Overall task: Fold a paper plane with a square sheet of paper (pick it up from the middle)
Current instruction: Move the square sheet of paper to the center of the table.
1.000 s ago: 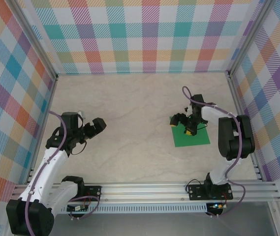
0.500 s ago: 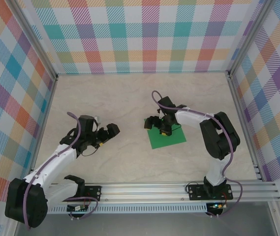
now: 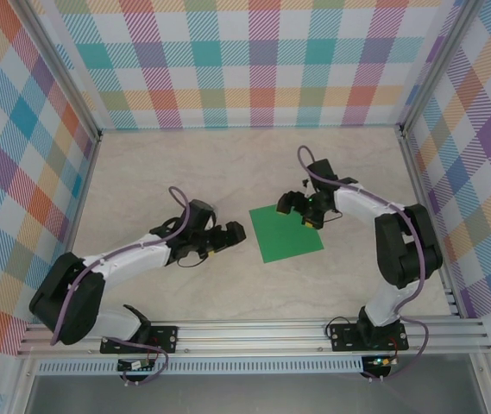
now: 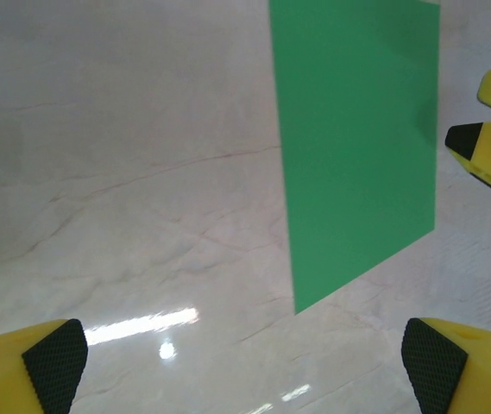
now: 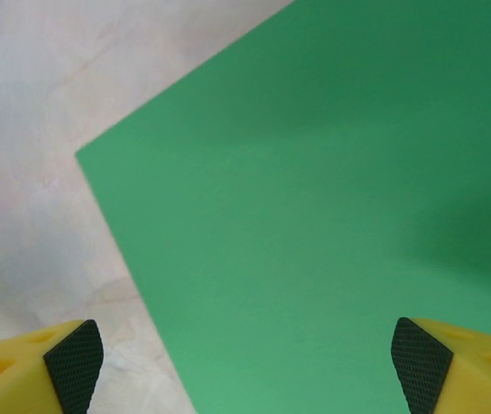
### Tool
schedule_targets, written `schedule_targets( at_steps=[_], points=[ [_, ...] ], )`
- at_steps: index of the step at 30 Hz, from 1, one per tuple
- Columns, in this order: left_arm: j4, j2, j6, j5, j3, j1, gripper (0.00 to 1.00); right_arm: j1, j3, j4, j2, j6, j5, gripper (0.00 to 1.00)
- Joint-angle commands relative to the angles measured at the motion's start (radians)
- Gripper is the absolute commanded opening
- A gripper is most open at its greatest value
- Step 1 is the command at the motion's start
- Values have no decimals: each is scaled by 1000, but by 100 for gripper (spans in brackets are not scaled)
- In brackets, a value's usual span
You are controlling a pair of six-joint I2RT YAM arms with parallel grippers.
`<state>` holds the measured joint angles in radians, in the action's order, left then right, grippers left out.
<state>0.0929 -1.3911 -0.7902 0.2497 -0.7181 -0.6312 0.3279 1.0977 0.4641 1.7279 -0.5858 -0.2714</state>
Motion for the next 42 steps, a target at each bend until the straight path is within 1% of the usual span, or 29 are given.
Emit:
schedule_targets(
  at_steps=[1,5,8,12,16,21,26,29,32,36,39,42],
  points=[
    [-64,-81,-5,11,-94,-31,92,-59,-58,30,-30,67,-36,88],
    [-67,-218,-2,43,-212,-55,81,-136,-114,-10,-37,89,-106,86],
    [-54,-316,5,58,-308,-74,74,-161,-133,-25,-33,121,-130,85],
    [-32,-423,14,64,-414,-96,69,-179,-140,-33,-21,155,-153,84],
    [-18,-486,7,51,-449,-103,68,-181,-164,-49,-5,169,-192,82],
    [-22,-502,-6,33,-445,-103,68,-181,-252,-106,-6,151,-266,79],
    [-19,-503,-5,27,-445,-104,68,-175,-364,-187,-56,103,-362,75],
    [-11,-514,-4,27,-454,-104,67,-164,-401,-200,-93,88,-388,75],
    [28,-538,3,20,-473,-104,64,-164,-392,-172,-115,98,-383,75],
    [52,-552,5,-5,-467,-104,59,-164,-359,-161,-96,93,-367,74],
    [63,-554,9,-10,-458,-102,55,-164,-302,-112,-105,105,-303,73],
    [81,-553,18,-29,-449,-103,54,-164,-242,-79,-112,116,-233,73]
  ],
)
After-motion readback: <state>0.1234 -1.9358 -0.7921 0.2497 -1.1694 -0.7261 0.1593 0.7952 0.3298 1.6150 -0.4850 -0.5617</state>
